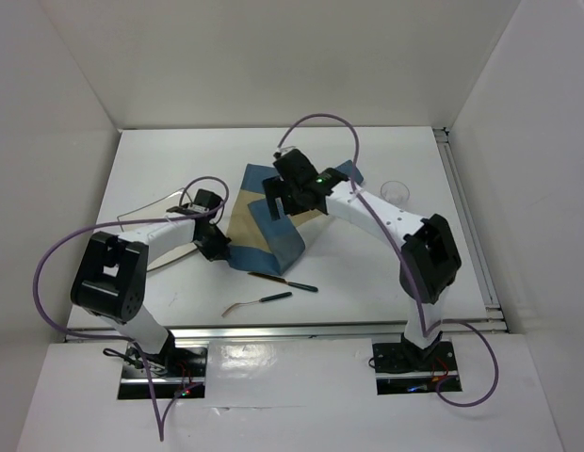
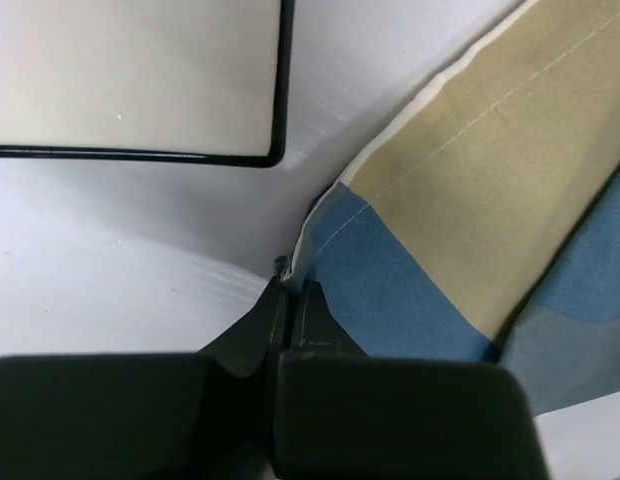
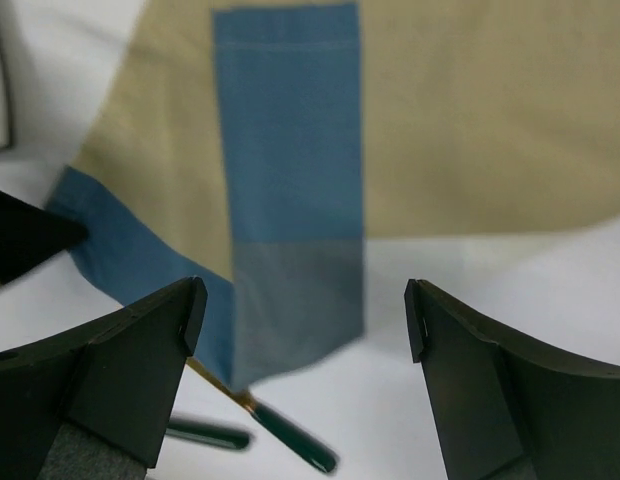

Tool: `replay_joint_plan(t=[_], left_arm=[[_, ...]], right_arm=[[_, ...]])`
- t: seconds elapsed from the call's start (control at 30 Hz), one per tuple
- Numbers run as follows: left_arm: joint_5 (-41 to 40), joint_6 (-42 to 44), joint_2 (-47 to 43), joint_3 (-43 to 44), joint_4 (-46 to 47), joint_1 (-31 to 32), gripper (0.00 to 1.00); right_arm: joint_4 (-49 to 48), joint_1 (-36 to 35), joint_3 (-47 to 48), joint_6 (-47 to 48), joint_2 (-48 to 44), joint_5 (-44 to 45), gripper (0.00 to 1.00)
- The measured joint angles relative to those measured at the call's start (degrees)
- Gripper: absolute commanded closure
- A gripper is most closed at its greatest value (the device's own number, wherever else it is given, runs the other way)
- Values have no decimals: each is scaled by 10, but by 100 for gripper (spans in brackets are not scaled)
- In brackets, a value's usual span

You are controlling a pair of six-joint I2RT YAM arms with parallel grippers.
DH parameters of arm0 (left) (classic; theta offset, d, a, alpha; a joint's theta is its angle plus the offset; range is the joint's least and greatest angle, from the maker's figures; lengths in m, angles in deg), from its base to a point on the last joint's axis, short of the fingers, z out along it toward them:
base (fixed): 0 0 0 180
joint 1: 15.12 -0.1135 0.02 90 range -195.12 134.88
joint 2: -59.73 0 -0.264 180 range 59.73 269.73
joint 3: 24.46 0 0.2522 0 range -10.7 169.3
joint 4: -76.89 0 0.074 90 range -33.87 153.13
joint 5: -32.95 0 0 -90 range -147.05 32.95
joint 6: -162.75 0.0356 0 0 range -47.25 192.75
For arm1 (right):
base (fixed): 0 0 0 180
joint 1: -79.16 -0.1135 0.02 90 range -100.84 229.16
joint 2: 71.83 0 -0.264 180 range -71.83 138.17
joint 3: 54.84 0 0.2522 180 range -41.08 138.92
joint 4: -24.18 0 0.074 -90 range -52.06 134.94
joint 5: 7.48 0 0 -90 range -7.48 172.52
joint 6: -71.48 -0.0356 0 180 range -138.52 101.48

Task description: Set the dinner table for one person

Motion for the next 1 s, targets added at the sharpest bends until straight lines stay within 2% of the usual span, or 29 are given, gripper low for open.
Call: replay_joint_plan(t=[0.17,0.2,0.3,0.53,0.67,0.8,0.93,1.0], left_arm=[[-13,14,-14,20,-28,3,100],[-14,15,-19,23,-32,3,100],[-18,25,-43,32,-44,3,100],[-13,30,-83,36,-53,3,100],[-7,31,-83,36,-57,3,100],[-4,31,-83,37,-59,3,100],[0,31,-83,41,-59,3,100],[5,31,-83,43,-59,3,100]], right_arm=[[-3,-21,128,1,107,-12,19],[-7,-21,148,2,127,-15,27],[-14,-23,188,1,182,-19,39],[-27,-23,240,-1,276,-36,37],[-29,-24,268,-5,306,-44,32],[-36,-28,285,-7,329,-44,32],[-37,-32,291,-12,352,-38,42],[-38,-34,297,-15,360,-27,42]])
